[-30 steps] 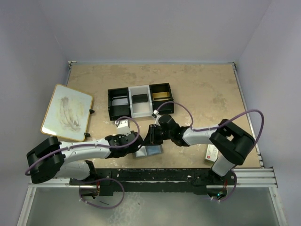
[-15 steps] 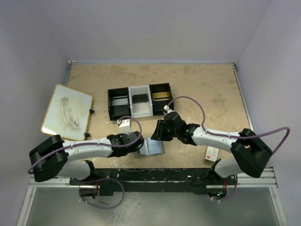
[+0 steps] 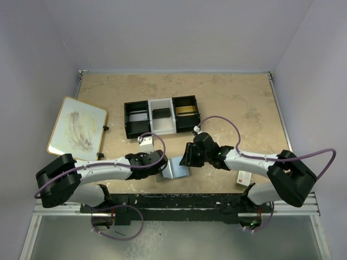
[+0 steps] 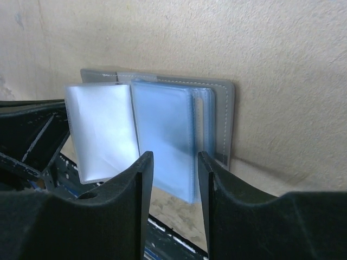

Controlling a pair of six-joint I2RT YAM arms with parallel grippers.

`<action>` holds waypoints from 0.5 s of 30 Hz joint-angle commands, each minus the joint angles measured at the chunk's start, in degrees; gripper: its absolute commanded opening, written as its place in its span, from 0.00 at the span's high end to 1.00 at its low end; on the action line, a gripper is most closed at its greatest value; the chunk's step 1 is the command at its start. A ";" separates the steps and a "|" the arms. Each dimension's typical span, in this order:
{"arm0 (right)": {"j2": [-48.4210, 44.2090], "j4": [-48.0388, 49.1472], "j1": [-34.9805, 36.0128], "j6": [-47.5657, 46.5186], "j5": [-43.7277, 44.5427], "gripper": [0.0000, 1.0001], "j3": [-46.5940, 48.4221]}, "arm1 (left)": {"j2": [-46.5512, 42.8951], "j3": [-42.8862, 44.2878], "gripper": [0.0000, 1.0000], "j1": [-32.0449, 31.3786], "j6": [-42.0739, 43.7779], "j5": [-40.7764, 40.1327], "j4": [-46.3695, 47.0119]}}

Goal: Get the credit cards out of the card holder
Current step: Remove the credit card from the card holder.

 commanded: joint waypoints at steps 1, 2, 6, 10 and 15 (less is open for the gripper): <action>1.11 3.18 -0.18 0.17 -2.48 0.59 0.12 | 0.67 2.39 0.98 0.08 1.51 0.97 0.89; 1.65 3.00 -0.18 -0.25 -2.44 0.60 0.34 | 0.76 2.56 0.98 0.08 1.56 0.95 0.75; 1.63 4.40 -0.18 -0.87 -2.25 0.64 0.36 | 0.93 2.77 1.00 0.08 1.86 0.89 0.63; 0.07 3.24 -0.18 -0.64 -1.77 0.66 0.03 | 1.14 3.12 1.00 0.09 1.86 0.89 0.50; -2.18 6.08 -0.18 0.07 -4.31 0.68 -1.20 | 1.20 3.51 1.00 0.08 1.98 0.63 0.42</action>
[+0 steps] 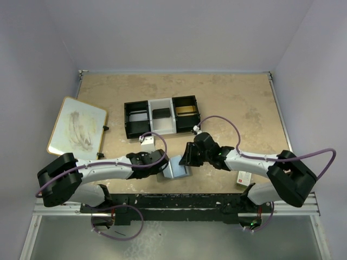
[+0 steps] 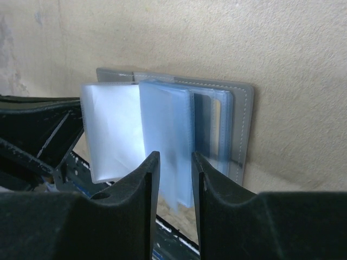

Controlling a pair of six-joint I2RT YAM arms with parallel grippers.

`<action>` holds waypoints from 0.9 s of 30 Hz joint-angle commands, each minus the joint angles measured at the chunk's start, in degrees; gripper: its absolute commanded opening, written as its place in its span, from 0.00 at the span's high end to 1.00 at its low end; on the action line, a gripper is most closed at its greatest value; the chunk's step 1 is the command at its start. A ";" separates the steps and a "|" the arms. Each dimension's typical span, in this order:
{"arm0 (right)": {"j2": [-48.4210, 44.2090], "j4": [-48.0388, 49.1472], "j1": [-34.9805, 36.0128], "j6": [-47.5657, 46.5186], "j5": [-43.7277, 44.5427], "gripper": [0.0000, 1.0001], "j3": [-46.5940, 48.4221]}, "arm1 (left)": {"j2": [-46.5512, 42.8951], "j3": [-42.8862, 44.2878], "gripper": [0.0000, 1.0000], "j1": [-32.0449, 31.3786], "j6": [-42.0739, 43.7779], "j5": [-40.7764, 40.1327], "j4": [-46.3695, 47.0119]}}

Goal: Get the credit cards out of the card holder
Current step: Remove the credit card from the card holder.

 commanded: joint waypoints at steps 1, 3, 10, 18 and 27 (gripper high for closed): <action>-3.00 3.86 -0.18 0.20 -3.37 0.68 -0.70 | 0.23 2.37 1.00 0.08 0.90 0.21 0.98; -3.02 4.84 -0.18 0.23 -3.57 0.69 -0.89 | 0.35 2.54 1.00 0.08 1.07 0.21 0.91; -2.39 10.25 -0.18 2.80 -7.15 0.72 -2.92 | 0.23 2.59 1.00 0.08 1.08 0.13 0.69; -0.23 12.33 -0.18 2.77 -7.14 0.72 -2.19 | -0.21 2.68 1.00 0.08 1.10 -0.08 0.16; 1.29 16.98 -0.18 3.44 -11.87 0.67 -2.27 | -0.75 2.39 1.00 0.08 0.98 -0.42 0.14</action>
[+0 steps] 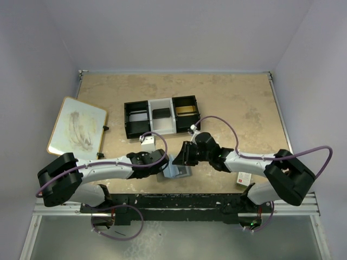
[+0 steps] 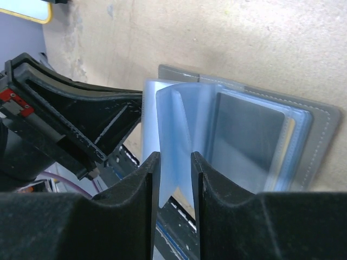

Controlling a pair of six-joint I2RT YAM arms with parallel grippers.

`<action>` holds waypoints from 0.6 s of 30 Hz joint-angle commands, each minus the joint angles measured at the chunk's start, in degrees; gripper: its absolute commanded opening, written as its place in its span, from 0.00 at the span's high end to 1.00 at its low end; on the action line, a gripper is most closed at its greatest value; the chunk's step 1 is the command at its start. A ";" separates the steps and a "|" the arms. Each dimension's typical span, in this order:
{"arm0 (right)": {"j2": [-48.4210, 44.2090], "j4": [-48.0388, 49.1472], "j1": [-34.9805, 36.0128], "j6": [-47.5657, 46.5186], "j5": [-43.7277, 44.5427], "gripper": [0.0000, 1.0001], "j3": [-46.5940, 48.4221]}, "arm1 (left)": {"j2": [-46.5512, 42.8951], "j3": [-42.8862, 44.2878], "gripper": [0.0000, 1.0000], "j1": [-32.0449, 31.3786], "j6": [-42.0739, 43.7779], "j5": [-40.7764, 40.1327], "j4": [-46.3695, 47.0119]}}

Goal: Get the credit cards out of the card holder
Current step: Remove the credit card from the card holder.

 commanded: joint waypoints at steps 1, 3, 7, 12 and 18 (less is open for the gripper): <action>1.58 4.65 -0.14 0.25 -3.44 0.67 0.88 | -1.03 1.88 1.00 0.08 0.72 -0.32 0.59; 2.40 5.55 -0.11 0.40 -3.12 0.66 1.24 | -0.98 1.94 1.00 0.09 0.66 -0.25 0.68; 3.79 7.16 -0.13 0.72 -4.44 0.65 1.13 | -1.20 1.98 1.00 0.08 0.58 -0.41 0.37; 4.72 8.78 -0.11 0.72 -5.78 0.64 1.49 | -1.29 1.96 1.00 0.08 0.36 -0.36 0.50; 6.73 11.15 -0.12 0.67 -8.27 0.63 2.15 | -1.26 2.07 1.00 0.08 0.41 -0.80 0.30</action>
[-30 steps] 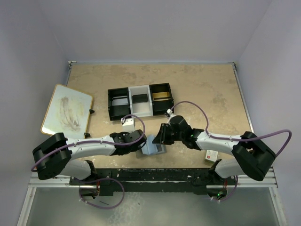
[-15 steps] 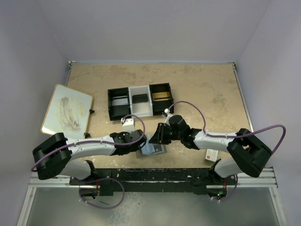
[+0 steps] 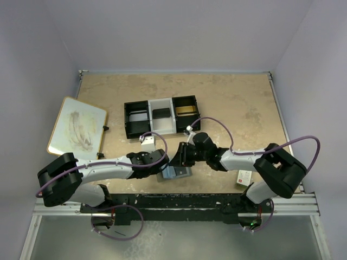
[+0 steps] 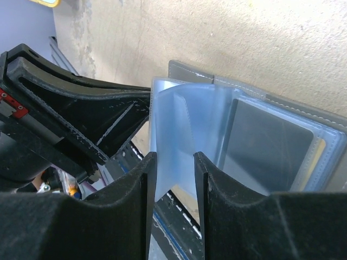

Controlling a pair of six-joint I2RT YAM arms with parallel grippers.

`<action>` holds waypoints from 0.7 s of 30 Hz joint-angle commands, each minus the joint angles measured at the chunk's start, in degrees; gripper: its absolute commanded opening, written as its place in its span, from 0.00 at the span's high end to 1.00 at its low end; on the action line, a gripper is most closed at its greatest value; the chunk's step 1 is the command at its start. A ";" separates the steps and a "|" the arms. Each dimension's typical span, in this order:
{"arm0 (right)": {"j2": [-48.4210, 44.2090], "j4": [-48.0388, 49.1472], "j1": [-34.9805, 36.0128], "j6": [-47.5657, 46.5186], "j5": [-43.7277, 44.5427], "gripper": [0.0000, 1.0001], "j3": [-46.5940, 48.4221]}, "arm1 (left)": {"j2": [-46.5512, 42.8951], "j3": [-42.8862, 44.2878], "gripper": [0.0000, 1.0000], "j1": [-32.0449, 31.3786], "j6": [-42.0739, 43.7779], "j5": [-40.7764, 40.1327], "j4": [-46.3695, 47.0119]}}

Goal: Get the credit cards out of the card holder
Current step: Remove the credit card from the card holder.

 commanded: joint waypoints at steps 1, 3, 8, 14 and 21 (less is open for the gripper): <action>1.36 4.40 -0.06 0.28 -3.69 0.63 1.98 | -1.35 2.06 1.00 0.08 0.25 -0.77 0.37; 1.89 5.80 -0.07 0.70 -4.67 0.62 1.94 | -1.48 1.89 1.00 0.03 0.19 -0.44 0.85; 2.92 7.36 -0.05 0.53 -6.28 0.59 2.22 | -1.15 1.47 1.00 0.01 -0.01 -0.48 1.99; 4.50 8.85 -0.05 0.80 -7.31 0.56 2.26 | -1.45 1.45 1.00 -0.01 -0.80 -0.76 1.92; 6.78 11.30 0.04 1.10 -8.96 0.54 3.07 | -3.97 0.65 1.00 -0.01 -1.23 -1.12 0.34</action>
